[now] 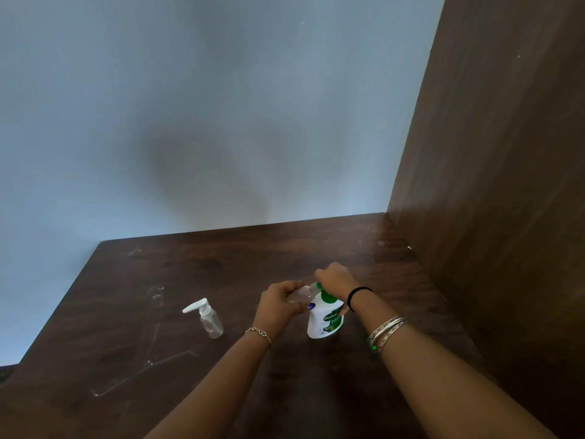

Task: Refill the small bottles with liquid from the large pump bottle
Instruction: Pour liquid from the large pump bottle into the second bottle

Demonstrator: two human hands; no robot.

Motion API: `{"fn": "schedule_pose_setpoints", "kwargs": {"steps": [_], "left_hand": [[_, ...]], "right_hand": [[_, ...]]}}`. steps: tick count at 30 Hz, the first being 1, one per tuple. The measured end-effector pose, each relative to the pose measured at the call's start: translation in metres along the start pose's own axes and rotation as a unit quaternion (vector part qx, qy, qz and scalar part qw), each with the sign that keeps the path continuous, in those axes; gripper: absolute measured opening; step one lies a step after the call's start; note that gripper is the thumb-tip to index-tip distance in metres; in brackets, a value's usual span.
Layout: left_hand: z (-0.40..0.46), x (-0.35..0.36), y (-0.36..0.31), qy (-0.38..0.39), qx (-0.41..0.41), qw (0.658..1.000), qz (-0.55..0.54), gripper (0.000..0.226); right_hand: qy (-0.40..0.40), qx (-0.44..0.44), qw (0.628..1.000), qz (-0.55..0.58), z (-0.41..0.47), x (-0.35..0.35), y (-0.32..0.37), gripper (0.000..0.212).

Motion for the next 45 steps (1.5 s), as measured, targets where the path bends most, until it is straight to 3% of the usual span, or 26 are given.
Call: {"fn": "schedule_pose_setpoints", "kwargs": {"steps": [6,12,18,24,31,37,43,45], "left_hand": [[0.000,0.002,-0.004,0.007,0.002,1.000,-0.004,0.048],[-0.001,0.000,-0.001,-0.006,-0.001,1.000,0.007,0.046],[0.001,0.000,-0.003,0.008,0.002,1.000,0.002,0.049],[-0.001,-0.002,-0.004,0.003,0.008,1.000,0.026,0.044],[-0.001,0.001,-0.006,0.023,0.003,1.000,0.018,0.052],[-0.002,-0.001,-0.003,0.015,0.001,0.999,0.032,0.048],[-0.002,0.001,-0.001,0.023,-0.003,1.000,0.019,0.052],[-0.001,0.001,-0.002,0.022,-0.001,0.999,0.024,0.052]], "right_hand": [[0.071,0.017,0.996,0.053,-0.009,-0.006,0.006,0.022],[-0.013,-0.014,1.000,-0.019,-0.001,0.000,0.002,0.021],[0.065,0.003,0.997,0.033,0.002,-0.004,0.001,0.024],[-0.002,-0.022,1.000,0.002,0.000,0.000,0.001,0.021],[0.035,-0.018,0.999,0.010,0.006,-0.004,-0.003,0.030],[-0.044,-0.028,0.998,-0.023,0.005,0.002,-0.006,0.030],[0.025,-0.024,0.999,0.007,0.002,-0.002,0.001,0.025],[0.014,-0.022,1.000,0.000,0.003,-0.002,0.001,0.027]]}}
Point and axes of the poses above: each hand's wrist, its own z-axis towards the middle knuckle, its own x-axis out of the palm, y = z × x, the point moved 4 cm from there along z, towards the middle knuckle, and after that the axes turned 6 degrees about -x, right-handed, at the moved point
